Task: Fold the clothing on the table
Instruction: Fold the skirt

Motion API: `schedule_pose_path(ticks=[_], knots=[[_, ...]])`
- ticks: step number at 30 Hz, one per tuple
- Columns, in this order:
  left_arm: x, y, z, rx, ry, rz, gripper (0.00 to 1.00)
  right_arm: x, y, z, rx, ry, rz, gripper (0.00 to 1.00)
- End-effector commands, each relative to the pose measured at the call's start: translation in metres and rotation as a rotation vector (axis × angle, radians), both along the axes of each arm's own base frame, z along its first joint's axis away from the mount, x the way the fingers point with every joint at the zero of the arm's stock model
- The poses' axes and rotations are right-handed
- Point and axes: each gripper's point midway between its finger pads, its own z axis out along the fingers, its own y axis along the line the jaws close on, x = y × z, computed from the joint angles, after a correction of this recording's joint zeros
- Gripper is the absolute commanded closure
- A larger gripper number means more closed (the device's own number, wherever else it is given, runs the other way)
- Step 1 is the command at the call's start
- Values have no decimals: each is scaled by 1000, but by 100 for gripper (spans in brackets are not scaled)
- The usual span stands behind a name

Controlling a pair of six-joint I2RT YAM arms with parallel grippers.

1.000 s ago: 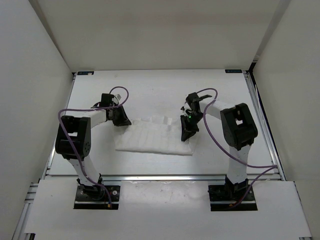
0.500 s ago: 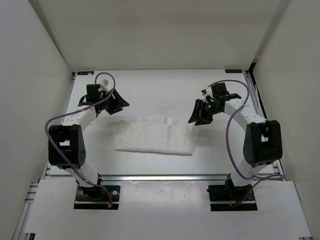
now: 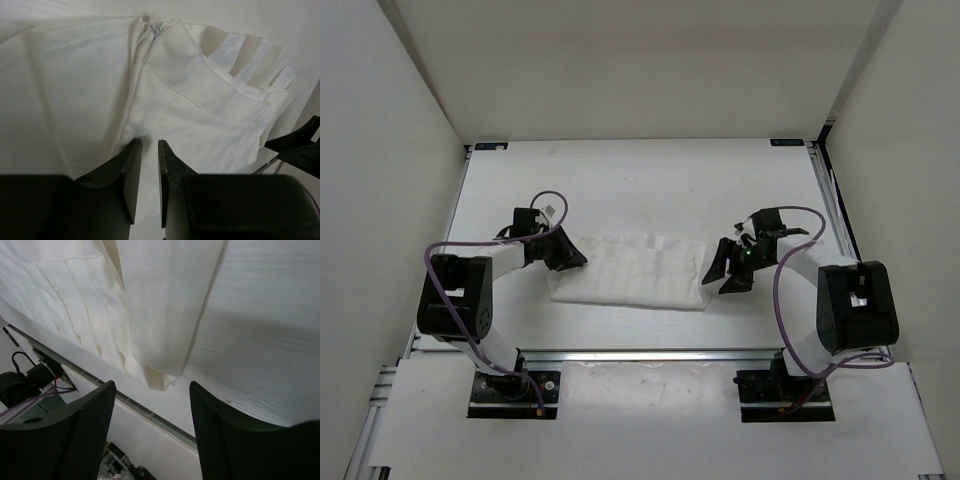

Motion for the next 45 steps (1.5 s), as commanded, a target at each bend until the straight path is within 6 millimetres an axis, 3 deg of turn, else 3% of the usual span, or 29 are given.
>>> schedule_pose_path(ticks=[1, 9, 18, 20, 21, 23, 24, 25, 31, 37, 40, 43, 45], knots=[[4, 10, 11, 43, -78, 17, 70, 4, 4, 3, 32, -46, -7, 33], [-13, 9, -9, 100, -28, -13, 72, 8, 17, -13, 74, -48, 10, 28], [-10, 13, -6, 126, -21, -26, 74, 31, 50, -23, 141, -100, 57, 31], [-9, 12, -3, 121, -33, -31, 75, 31, 57, -27, 170, -91, 72, 37], [-11, 11, -5, 120, -22, -33, 76, 32, 61, -26, 190, -88, 74, 47], [-9, 11, -3, 119, -26, -29, 75, 35, 65, -26, 210, -80, 79, 75], [-10, 11, -5, 123, -23, -31, 75, 38, 65, -24, 214, -88, 66, 95], [-13, 12, -8, 126, -7, -30, 75, 39, 64, -23, 215, -93, 57, 100], [-24, -9, -16, 136, 4, -90, 79, 41, 29, -14, 152, -121, -48, 100], [-38, -68, -18, 89, -4, -221, 78, 36, -18, -9, 81, -115, -197, 100], [-38, -91, -16, 63, -7, -267, 78, 30, -29, -6, 54, -110, -222, 100], [-30, -101, -8, 56, -33, -288, 78, 36, -30, 5, 39, -127, -232, 100], [-29, -102, -4, 53, -35, -287, 78, 54, -23, 30, 50, -194, -219, 100]])
